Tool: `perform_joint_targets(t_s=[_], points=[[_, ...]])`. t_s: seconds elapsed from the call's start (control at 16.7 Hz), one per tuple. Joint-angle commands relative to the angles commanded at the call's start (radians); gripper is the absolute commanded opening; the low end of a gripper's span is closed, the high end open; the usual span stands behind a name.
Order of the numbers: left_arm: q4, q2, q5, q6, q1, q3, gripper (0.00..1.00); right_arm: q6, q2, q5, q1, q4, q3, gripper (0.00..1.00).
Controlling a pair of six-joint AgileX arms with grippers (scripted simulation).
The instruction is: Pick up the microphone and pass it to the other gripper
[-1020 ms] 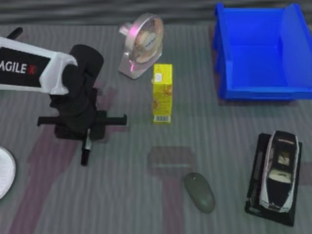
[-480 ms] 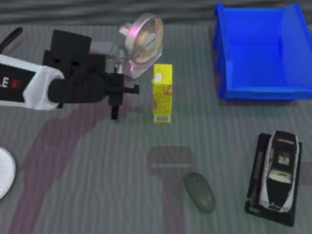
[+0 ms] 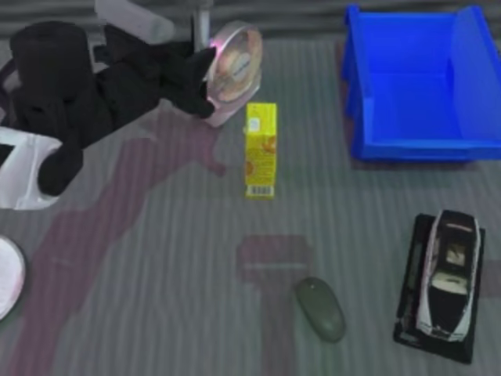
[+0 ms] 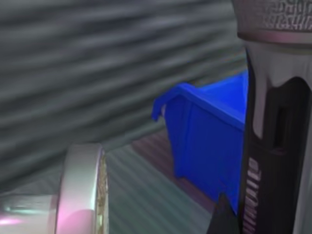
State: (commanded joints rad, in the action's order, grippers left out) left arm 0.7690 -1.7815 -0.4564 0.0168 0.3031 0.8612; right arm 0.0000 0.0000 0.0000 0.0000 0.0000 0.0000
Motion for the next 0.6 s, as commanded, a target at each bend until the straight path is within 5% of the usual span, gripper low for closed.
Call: perform_joint_targets(t_s=[0.24,0.6], points=[[0.117,0.058,-0.05,-0.034,-0.008,-0.036,0.0,0.0,0.0,0.0,0.0,0.0,0.0,1.0],[0.117,0.058,-0.046,-0.035,0.001,-0.033,0.0,0.0,0.0,0.0,0.0,0.0,0.0,1.0]])
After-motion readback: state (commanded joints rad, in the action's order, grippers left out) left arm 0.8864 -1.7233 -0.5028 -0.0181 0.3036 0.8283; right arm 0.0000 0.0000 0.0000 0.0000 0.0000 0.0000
